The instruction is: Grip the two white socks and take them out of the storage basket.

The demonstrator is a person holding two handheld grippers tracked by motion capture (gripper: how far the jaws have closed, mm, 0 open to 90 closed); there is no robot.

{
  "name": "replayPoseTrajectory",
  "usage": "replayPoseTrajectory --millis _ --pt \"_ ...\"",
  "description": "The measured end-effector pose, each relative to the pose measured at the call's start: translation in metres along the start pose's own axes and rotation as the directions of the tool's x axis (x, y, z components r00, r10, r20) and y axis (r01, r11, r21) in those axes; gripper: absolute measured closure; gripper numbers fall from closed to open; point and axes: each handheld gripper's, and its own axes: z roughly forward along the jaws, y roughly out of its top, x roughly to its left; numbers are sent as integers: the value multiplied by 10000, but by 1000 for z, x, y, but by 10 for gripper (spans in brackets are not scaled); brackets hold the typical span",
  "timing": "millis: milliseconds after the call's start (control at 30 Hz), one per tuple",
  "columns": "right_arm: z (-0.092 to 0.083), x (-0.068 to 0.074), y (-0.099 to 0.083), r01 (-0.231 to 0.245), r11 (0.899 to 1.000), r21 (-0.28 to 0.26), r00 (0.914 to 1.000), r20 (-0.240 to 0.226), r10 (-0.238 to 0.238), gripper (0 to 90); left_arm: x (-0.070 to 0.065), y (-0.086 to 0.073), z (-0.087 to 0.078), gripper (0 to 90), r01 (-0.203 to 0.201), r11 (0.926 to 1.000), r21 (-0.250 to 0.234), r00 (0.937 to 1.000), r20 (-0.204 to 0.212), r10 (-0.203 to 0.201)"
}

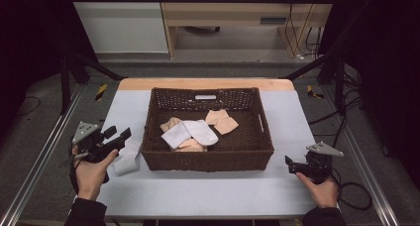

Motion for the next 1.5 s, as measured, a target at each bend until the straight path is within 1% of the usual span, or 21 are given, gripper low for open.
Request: replayPoseTrajectory --millis 67,100,167,267,300,433,567,633,700,733,767,800,933,1000,1033,1233,1300,1333,1367,1433,1500 --pt "0 0 0 49 10000 -7 10000 -1 -49 65 -7 6 0 422 -107 9999 -99 9998 139 108" --pt "0 0 0 24 10000 2 10000 16 -24 64 -11 9 1 423 -140 9997 -179 9996 254 145" --pt "0 0 0 -23 10000 7 10000 5 23 64 -17 14 3 423 -234 9995 -230 9991 353 242" --pt "0 0 0 -27 10000 -2 10000 35 27 64 -27 22 8 426 -255 9991 -328 9985 485 270" --pt "0 0 0 -35 10000 -5 10000 27 35 64 -30 24 10 427 -329 9990 -294 9982 493 343" --pt "0 -1 0 -28 10000 -36 10000 22 28 64 -43 36 20 429 -416 9988 -274 9972 607 432" --pt "0 -1 1 -95 9999 -52 10000 12 95 63 -59 46 29 431 -664 9974 -291 9948 758 685" --pt "0 -1 1 -111 9999 -51 9999 -9 111 64 -66 50 34 434 -729 9966 -379 9935 848 759" --pt "0 -1 1 -86 9999 -58 10000 -14 86 64 -71 53 38 435 -862 9957 -330 9921 887 888" --pt "0 -2 1 -102 9999 -56 9999 -18 101 63 -71 53 38 435 -862 9957 -330 9921 887 888" --pt "1 -2 1 -111 9999 -55 9999 0 111 63 -77 56 43 436 -931 9953 -280 9914 896 952" --pt "1 -2 1 -108 9999 -58 9999 8 108 64 -80 57 46 437 -961 9950 -275 9909 918 983" --pt "1 -1 1 -130 9999 -49 9999 -29 130 63 -89 58 57 439 -1129 9934 -224 9883 1011 1146" --pt "1 -2 1 -117 9999 -80 9999 -7 117 63 -94 57 64 440 -1252 9920 -126 9866 1040 1259" --pt "1 -2 1 -117 9999 -80 9999 -7 117 63 -94 57 64 442 -1252 9920 -126 9866 1040 1259" --pt "1 -2 1 -125 9999 -56 9999 -18 125 65 -103 56 85 464 -1508 9883 234 9832 1079 1475" --pt "1 -2 1 -120 9999 -56 9999 -25 120 64 -106 54 91 471 -1588 9867 336 9816 1127 1542" --pt "1 -2 1 -132 9999 -52 9999 -35 132 64 -106 54 91 474 -1588 9867 336 9816 1127 1542" --pt "1 -2 1 -118 9999 -56 9999 -42 118 64 -110 52 98 477 -1751 9835 467 9791 1134 1689" --pt "1 -2 1 -120 9999 -48 9999 -47 120 63 -113 49 106 480 -2018 9776 594 9755 1009 1953" --pt "1 -2 1 -122 9999 -41 9999 -59 121 64 -115 46 114 480 -2132 9737 800 9741 944 2055"
